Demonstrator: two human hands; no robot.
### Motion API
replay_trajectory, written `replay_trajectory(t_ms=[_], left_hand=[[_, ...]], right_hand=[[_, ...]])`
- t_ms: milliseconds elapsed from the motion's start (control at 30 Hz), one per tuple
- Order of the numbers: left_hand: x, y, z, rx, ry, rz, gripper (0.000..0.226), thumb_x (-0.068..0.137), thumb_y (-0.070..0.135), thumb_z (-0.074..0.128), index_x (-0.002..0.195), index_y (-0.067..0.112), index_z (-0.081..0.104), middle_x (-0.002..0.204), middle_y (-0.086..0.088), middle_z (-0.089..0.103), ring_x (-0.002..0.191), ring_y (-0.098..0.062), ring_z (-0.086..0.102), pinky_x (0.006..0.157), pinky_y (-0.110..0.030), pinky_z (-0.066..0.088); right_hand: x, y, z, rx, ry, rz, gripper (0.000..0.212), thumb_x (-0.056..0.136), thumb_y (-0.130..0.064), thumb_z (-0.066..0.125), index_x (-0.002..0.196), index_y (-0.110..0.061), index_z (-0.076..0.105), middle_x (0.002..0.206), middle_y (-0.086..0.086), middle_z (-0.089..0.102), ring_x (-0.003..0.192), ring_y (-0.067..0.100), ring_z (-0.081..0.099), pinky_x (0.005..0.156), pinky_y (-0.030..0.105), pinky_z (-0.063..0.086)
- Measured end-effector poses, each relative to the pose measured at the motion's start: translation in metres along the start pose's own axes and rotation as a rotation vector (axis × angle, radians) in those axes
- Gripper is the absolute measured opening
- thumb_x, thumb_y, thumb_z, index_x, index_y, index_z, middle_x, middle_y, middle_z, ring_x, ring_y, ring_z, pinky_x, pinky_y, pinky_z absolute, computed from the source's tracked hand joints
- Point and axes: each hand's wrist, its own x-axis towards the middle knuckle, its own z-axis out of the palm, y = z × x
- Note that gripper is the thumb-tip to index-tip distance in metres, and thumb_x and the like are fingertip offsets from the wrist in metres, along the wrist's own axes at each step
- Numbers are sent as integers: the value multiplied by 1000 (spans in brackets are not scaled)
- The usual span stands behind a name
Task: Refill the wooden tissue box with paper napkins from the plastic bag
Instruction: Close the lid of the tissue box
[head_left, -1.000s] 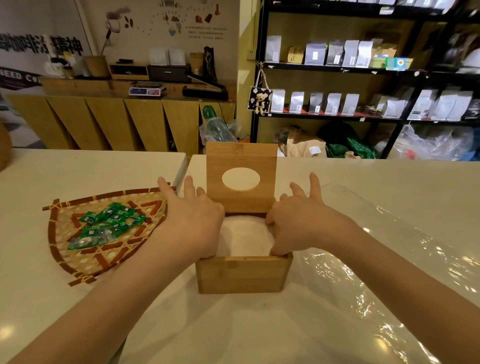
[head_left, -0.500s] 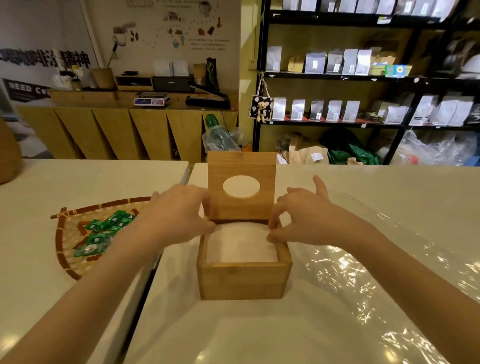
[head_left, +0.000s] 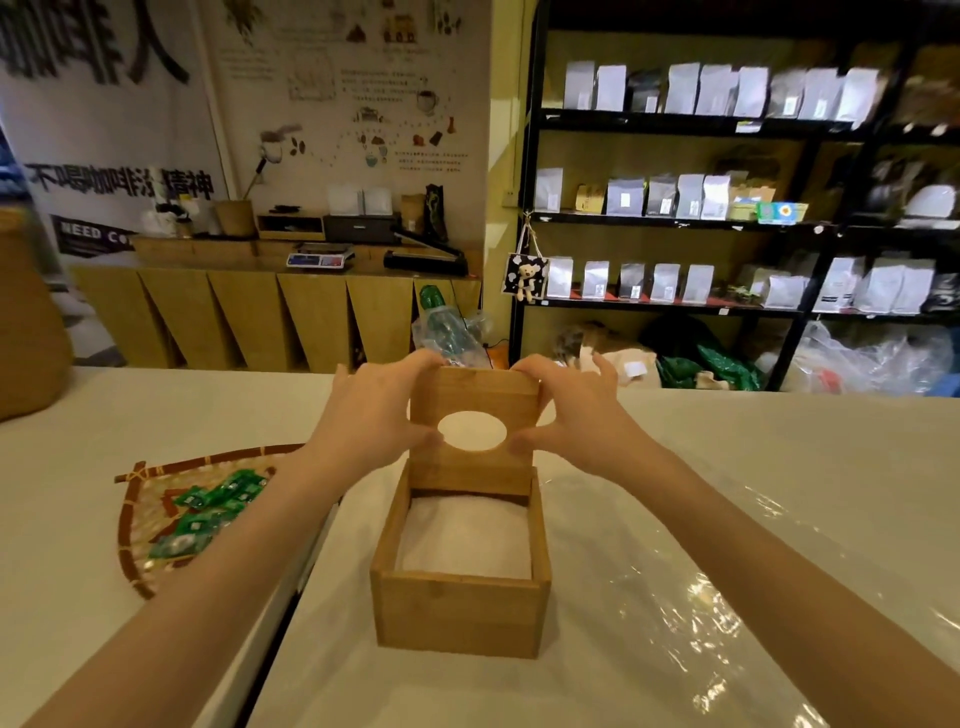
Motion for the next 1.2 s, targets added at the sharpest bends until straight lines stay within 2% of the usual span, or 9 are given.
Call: replay_trajectory(t_ms=[133, 200, 233, 333, 433, 500, 667, 1033, 1200], left_hand=[[-23, 5, 0, 46, 134, 15, 48, 77, 28, 69, 119, 28, 46, 113, 1, 66, 111, -24, 58, 114, -55, 14], [-38, 6, 0, 31, 213, 47, 33, 81, 35, 61, 112, 27, 53, 105, 3, 68, 104, -21, 61, 114, -52, 11], [-47, 6, 0, 5, 225, 65, 28, 82, 41, 56, 107, 28, 56, 101, 4, 69, 101, -18, 61, 114, -51, 10], [-78, 1, 8, -44, 201, 151, 52, 79, 65, 28, 102, 34, 63, 101, 13, 68, 98, -4, 56, 112, -50, 12], [-103, -9, 22, 1, 181, 260, 69, 79, 72, 16, 114, 33, 62, 117, 9, 66, 108, 1, 44, 107, -49, 9], [-115, -13, 29, -29, 152, 240, 76, 77, 75, 11, 120, 33, 58, 129, 7, 58, 117, 0, 37, 108, -47, 5], [-128, -14, 41, -37, 171, 245, 70, 81, 70, 14, 126, 29, 49, 135, 5, 51, 127, -6, 33, 108, -48, 7], [-131, -17, 57, -82, 267, 239, 60, 87, 60, 24, 124, 23, 52, 131, -3, 56, 124, -1, 36, 108, -39, 24], [-134, -14, 55, -56, 231, 205, 64, 84, 65, 23, 124, 24, 51, 133, -2, 52, 125, -12, 42, 107, -42, 25]], right_hand=[[-19, -3, 3, 26, 124, -113, 33, 82, -29, 66, 113, -22, 54, 87, -11, 55, 105, 16, 55, 112, 38, -7], [-33, -5, 5, 2, 215, -202, 25, 90, -37, 52, 107, -22, 60, 87, -7, 65, 100, 15, 59, 109, 30, -9], [-42, -7, 5, -11, 225, -241, 31, 92, -42, 43, 104, -22, 63, 88, -6, 69, 98, 15, 60, 108, 27, -10], [-70, -10, 13, -110, 193, -346, 55, 95, -47, 17, 101, -25, 68, 87, -8, 73, 94, 13, 64, 110, 34, -4], [-94, -6, 28, -267, 168, -385, 58, 97, -44, 13, 107, -26, 68, 93, -6, 75, 93, 17, 67, 108, 47, 11], [-106, -4, 38, -296, 150, -373, 56, 98, -43, 14, 113, -25, 65, 101, -2, 74, 96, 19, 67, 106, 52, 15], [-117, -5, 48, -288, 126, -290, 61, 98, -42, 8, 117, -24, 63, 112, 5, 71, 105, 22, 65, 104, 52, 14], [-121, -3, 60, -357, 141, -270, 53, 98, -38, 16, 115, -22, 63, 114, 8, 69, 107, 24, 64, 101, 51, 18], [-122, -3, 57, -324, 47, -233, 63, 98, -39, 4, 119, -23, 61, 118, 7, 68, 111, 23, 62, 103, 49, 14]])
